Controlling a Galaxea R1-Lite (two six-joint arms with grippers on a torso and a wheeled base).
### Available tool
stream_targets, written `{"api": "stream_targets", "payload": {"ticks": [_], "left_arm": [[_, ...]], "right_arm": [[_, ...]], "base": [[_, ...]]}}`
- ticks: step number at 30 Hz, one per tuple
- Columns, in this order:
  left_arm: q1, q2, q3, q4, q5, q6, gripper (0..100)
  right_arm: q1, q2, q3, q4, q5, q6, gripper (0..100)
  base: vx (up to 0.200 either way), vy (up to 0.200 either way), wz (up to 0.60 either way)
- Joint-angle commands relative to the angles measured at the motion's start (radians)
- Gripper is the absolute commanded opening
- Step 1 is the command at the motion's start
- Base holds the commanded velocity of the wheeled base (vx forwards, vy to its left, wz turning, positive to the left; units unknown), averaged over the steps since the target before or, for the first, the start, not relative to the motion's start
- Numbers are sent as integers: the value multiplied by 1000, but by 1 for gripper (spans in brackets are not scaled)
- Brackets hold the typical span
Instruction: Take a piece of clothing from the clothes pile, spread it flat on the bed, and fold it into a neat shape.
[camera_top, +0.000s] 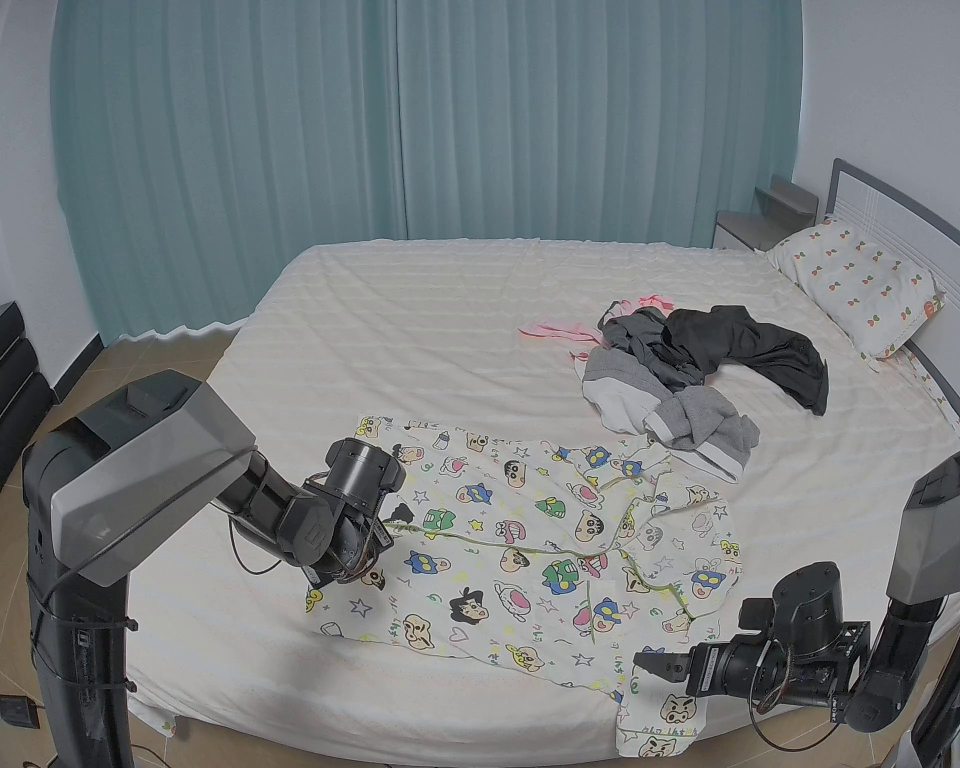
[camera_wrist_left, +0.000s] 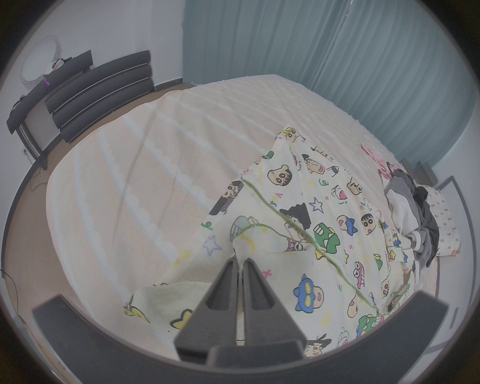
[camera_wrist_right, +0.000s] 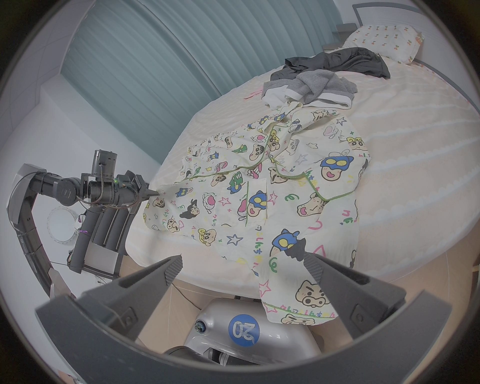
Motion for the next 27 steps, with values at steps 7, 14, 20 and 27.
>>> {"api": "stream_targets", "payload": {"ticks": [7, 14, 20, 27], "left_arm": [[5, 6, 32, -82, 20, 43, 0], [9, 15, 63, -201, 20, 56, 100], [37, 13, 172, -411, 10, 117, 100], [98, 56, 189, -413, -37, 94, 100]], "right_arm": [[0, 1, 15, 0, 0, 0, 100], [0, 1, 15, 0, 0, 0, 100], [0, 1, 15, 0, 0, 0, 100], [2, 1, 15, 2, 0, 0, 100]], "base": [[0, 0, 0], [0, 0, 0], [0, 0, 0], [0, 0, 0]]}}
